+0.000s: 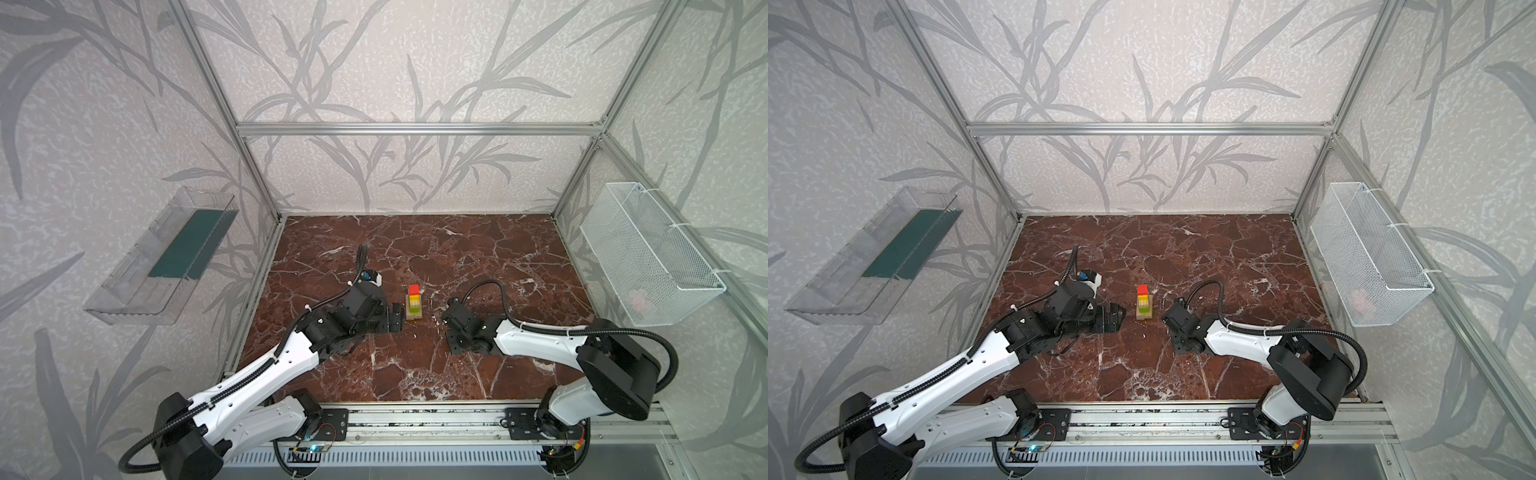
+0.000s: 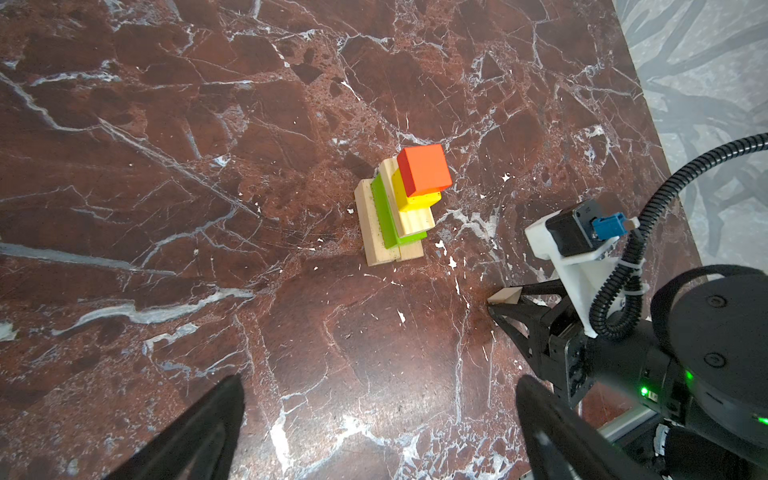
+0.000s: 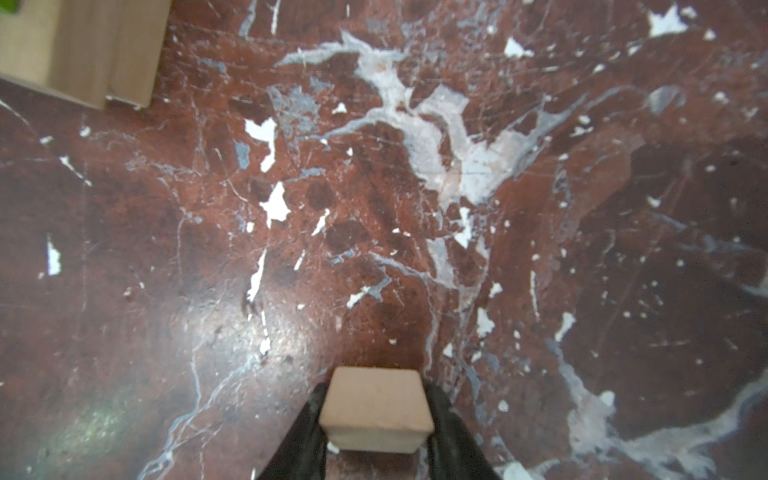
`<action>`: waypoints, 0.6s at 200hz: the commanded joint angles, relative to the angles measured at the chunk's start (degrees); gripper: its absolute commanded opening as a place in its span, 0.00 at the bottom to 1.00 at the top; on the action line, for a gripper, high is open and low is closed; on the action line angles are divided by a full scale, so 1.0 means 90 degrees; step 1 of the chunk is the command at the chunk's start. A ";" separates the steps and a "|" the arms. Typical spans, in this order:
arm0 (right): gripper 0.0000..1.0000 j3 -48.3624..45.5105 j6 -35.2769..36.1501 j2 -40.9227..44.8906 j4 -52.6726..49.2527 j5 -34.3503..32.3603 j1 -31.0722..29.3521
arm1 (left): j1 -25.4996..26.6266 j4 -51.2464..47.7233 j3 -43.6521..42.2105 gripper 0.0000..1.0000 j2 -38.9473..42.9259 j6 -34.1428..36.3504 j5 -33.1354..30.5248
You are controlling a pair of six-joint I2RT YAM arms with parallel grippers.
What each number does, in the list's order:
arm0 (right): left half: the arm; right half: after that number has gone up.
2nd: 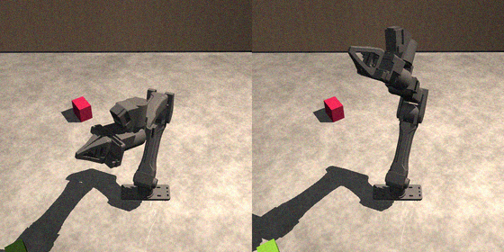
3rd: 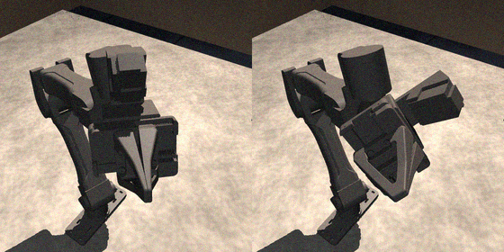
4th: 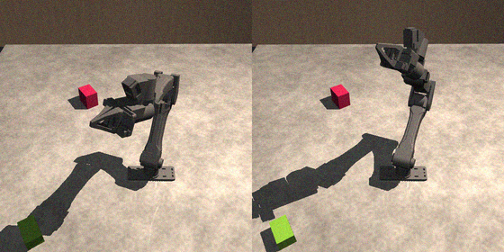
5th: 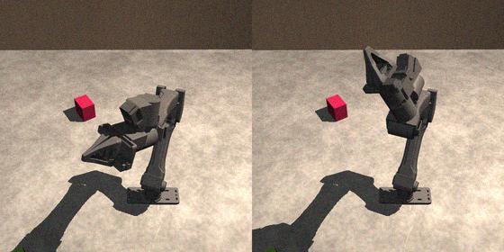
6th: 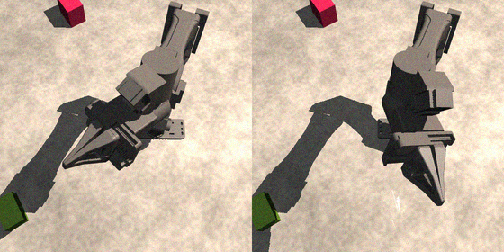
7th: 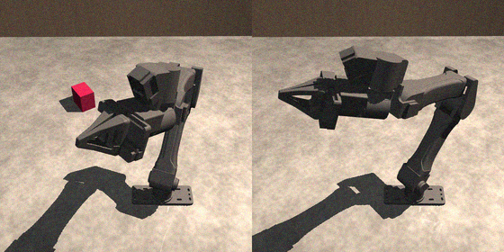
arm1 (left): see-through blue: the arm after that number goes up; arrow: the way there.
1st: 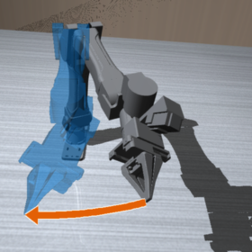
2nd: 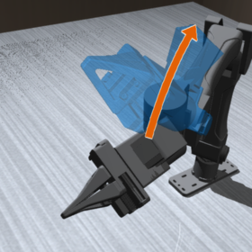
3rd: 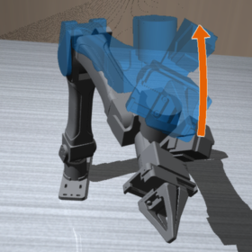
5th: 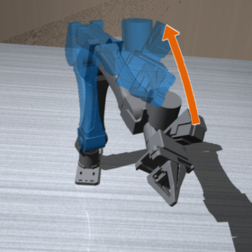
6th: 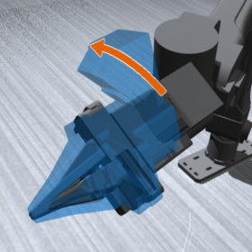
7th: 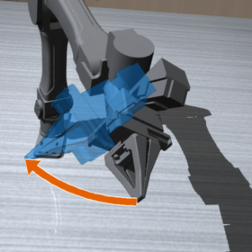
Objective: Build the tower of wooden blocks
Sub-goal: 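Grasp the small wooden wedge with the right gripper and lift it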
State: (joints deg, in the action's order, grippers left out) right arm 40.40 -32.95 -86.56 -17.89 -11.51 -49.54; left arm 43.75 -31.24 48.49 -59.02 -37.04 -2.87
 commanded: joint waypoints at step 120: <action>0.29 0.0481 0.1981 0.1803 -0.0424 0.0689 0.0216 | -0.0044 -0.0465 0.0167 1.00 0.0533 0.0130 -0.0305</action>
State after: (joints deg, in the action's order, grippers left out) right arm 40.77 -22.31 -72.86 -19.84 -8.32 -49.30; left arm 43.72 -32.91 48.69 -56.99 -36.56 -3.62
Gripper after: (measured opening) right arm 0.331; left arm 0.995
